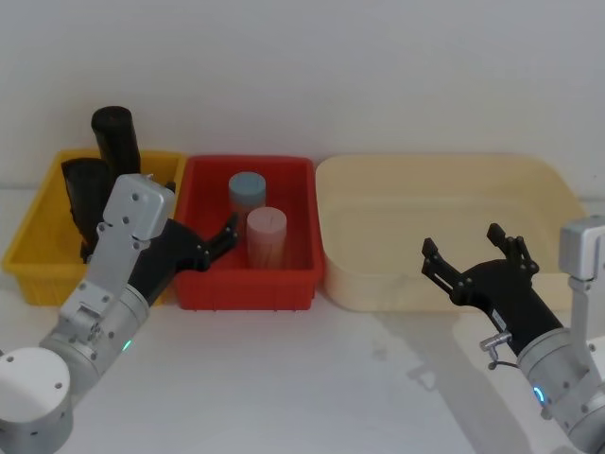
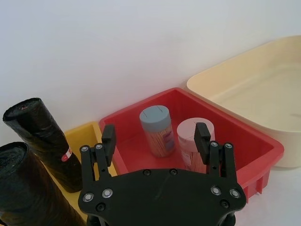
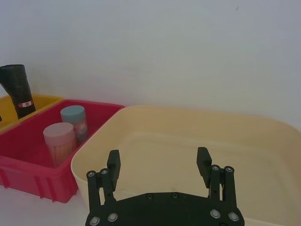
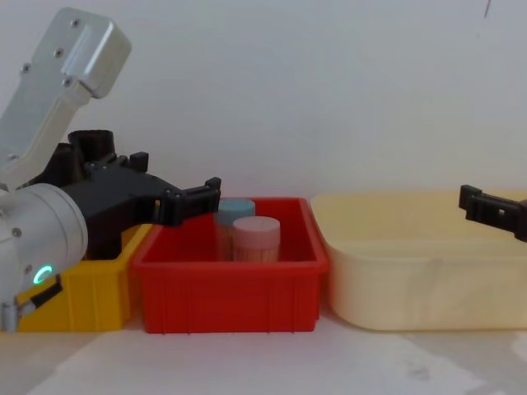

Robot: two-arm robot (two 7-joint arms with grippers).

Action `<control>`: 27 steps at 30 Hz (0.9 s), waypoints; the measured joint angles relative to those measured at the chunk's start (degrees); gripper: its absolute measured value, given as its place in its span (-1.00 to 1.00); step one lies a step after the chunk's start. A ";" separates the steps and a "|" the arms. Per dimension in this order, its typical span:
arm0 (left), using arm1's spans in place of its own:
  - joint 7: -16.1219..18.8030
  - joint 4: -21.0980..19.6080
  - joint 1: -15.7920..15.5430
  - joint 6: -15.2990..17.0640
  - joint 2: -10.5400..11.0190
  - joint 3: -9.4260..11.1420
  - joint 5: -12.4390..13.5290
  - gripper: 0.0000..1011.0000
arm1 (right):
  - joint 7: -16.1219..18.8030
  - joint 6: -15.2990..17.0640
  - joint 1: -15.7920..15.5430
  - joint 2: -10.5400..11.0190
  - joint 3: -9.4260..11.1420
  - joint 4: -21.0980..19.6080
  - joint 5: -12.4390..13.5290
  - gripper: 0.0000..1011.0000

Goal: Pick up the garbage bag with the one hand and transfer it to the other hand.

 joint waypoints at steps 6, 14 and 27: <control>0.00 0.00 0.00 0.00 0.00 0.00 0.00 0.98 | 0.00 0.00 0.00 0.00 0.00 0.00 0.00 0.98; 0.00 0.00 0.00 0.00 0.00 0.00 0.00 0.98 | 0.00 0.00 0.00 0.00 0.00 0.00 0.00 0.98; 0.00 0.00 0.00 0.00 0.00 0.00 0.00 0.98 | 0.00 0.00 0.00 0.00 0.00 0.00 0.00 0.98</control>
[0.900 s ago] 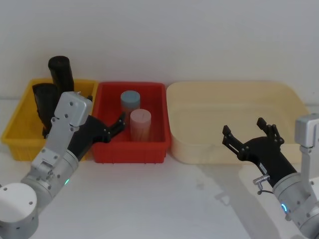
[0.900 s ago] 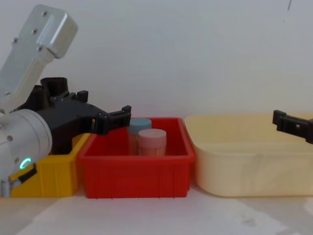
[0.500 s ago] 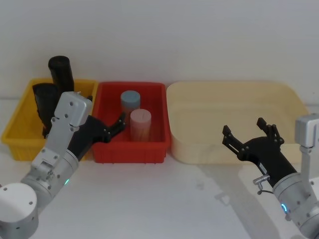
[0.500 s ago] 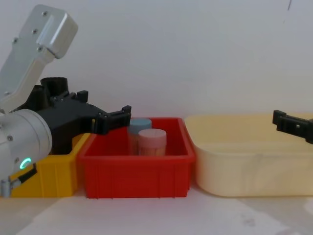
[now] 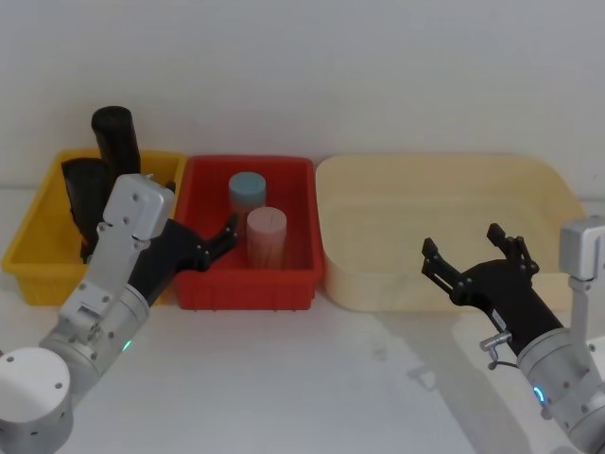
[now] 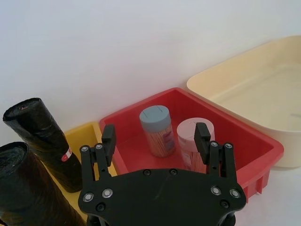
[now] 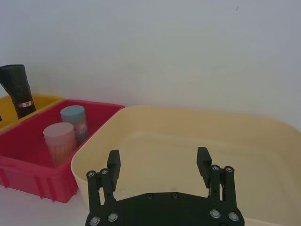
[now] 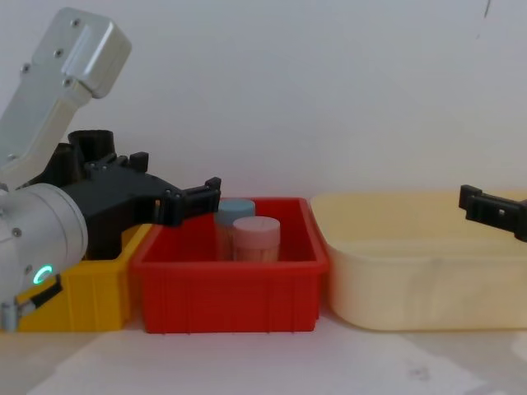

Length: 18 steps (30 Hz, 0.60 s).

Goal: Pick up the garbage bag with the one hand and transfer it to the other hand.

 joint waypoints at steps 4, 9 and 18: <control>0.00 0.00 0.00 0.00 0.00 0.00 0.00 0.98 | 0.00 0.00 0.00 0.00 0.00 0.00 0.00 0.98; 0.00 0.00 -0.02 0.00 -0.01 -0.01 0.04 0.98 | 0.00 0.00 0.00 0.00 0.00 0.00 0.00 0.98; -0.08 -3.07 -0.09 2.61 0.59 -0.62 0.29 0.98 | 2.15 0.74 1.67 0.47 -0.24 0.69 0.43 0.98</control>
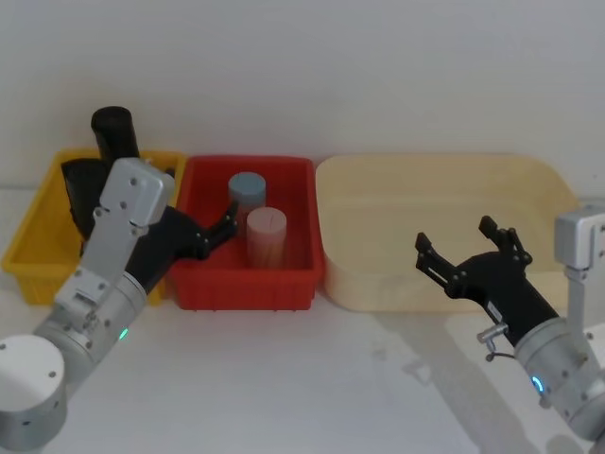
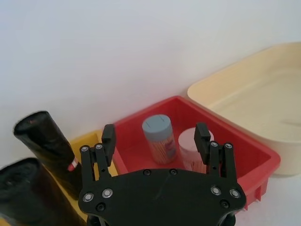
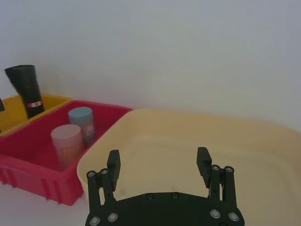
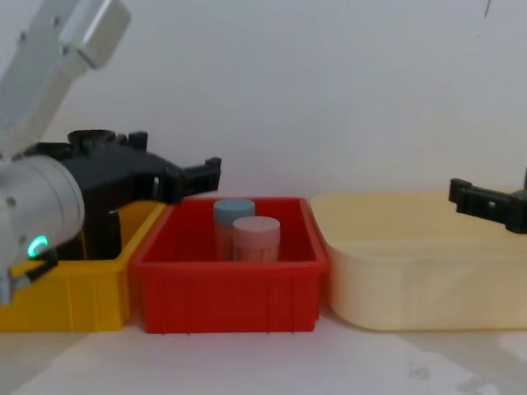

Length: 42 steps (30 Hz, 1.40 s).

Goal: Pick up the garbage bag with the one hand and transfer it to the other hand.

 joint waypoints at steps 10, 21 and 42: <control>1.63 -10.65 4.42 8.42 2.79 -5.14 -2.21 0.98 | 6.30 2.27 5.14 1.26 -1.05 1.80 1.77 0.98; 2.65 -21.18 14.35 16.88 6.65 -18.11 -8.16 0.98 | 13.71 4.83 14.13 1.38 -4.39 6.65 3.34 0.98; -5.31 -14.64 14.90 15.07 8.74 -24.10 -13.22 0.98 | 25.26 8.02 35.77 -5.14 -14.47 27.06 2.16 0.98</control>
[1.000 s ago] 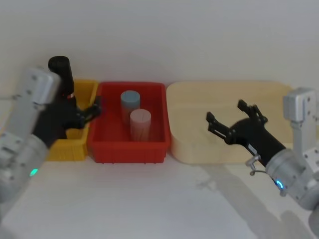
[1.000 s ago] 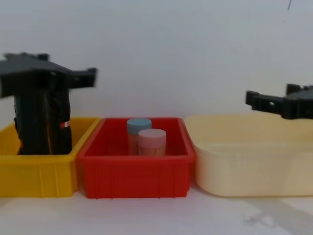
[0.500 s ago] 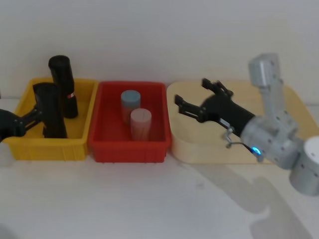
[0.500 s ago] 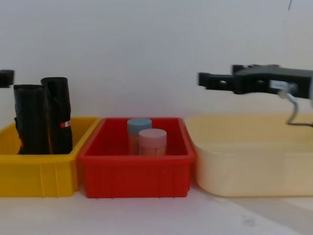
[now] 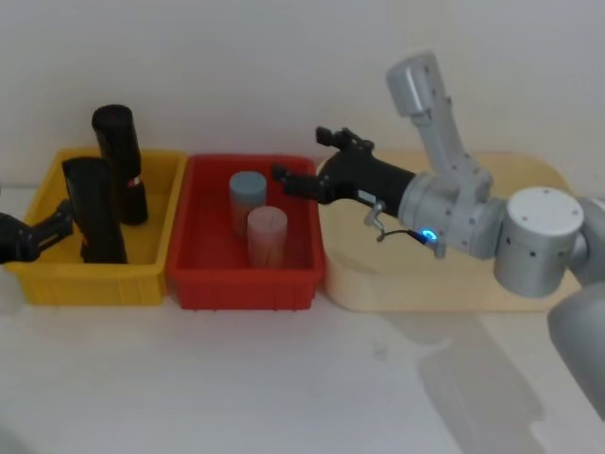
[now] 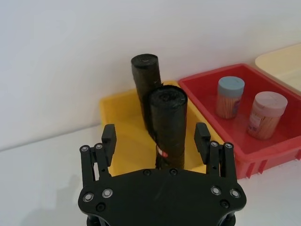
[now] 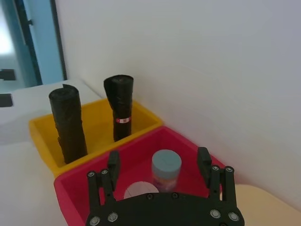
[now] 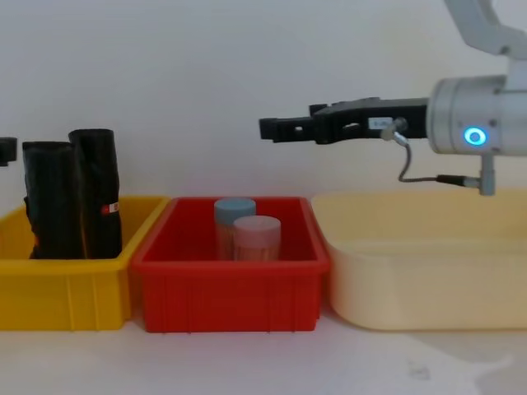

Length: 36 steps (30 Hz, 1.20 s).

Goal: Pick up the garbage bag with the one hand and transfer it to the other hand.

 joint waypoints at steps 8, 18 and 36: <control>-2.85 5.12 -3.78 -2.47 -1.00 1.98 -0.06 0.98 | 1.92 0.67 3.56 -1.28 -1.95 3.74 0.01 0.98; -4.62 11.36 -7.82 -4.76 -2.70 4.45 1.26 0.98 | 3.40 1.72 4.54 -1.72 -2.95 4.50 1.28 0.98; -5.64 18.38 -12.46 -5.86 -5.48 7.94 3.98 0.98 | 3.86 2.87 3.74 -1.02 -3.16 2.89 3.43 0.98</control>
